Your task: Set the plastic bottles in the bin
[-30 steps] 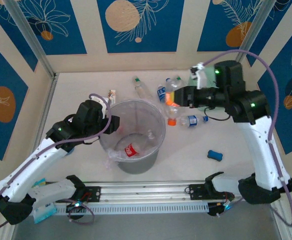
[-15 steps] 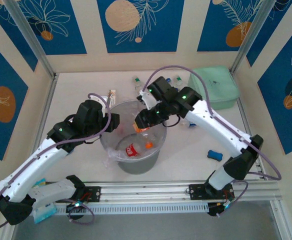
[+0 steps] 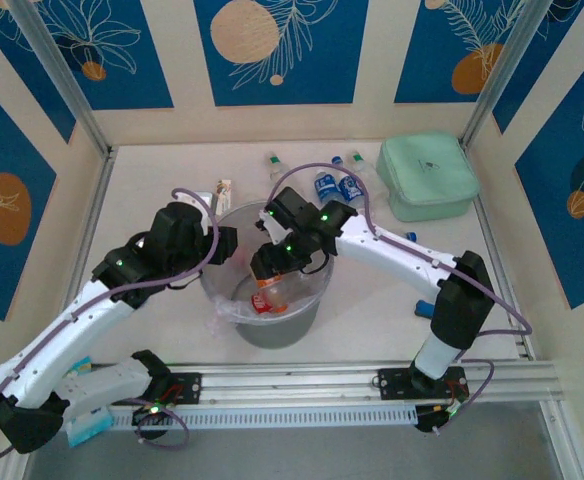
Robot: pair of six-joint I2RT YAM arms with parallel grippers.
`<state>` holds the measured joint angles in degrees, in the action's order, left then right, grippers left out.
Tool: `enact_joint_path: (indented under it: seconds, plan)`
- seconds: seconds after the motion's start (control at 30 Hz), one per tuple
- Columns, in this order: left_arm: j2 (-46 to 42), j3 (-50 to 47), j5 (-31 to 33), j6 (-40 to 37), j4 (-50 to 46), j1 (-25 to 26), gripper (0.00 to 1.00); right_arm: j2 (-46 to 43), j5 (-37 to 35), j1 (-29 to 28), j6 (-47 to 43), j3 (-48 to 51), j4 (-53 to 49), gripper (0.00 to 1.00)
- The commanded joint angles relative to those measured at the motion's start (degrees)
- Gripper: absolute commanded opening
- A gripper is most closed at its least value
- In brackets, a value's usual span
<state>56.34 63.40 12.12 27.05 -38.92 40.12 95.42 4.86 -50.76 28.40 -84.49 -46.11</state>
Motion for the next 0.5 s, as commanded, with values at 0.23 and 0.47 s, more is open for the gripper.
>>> enact_joint_path:
  seconds: [0.23,0.47]
  plan:
    - [0.27,-1.71,-0.43,0.82,-2.43,0.02,0.48,-4.77,-3.55,-0.30,-0.62,-4.00,-5.22,0.78]
    - [0.44,-1.43,-0.08,0.64,-2.39,-0.04,0.47,-9.72,-4.80,0.04,-1.85,-9.04,-9.49,0.81]
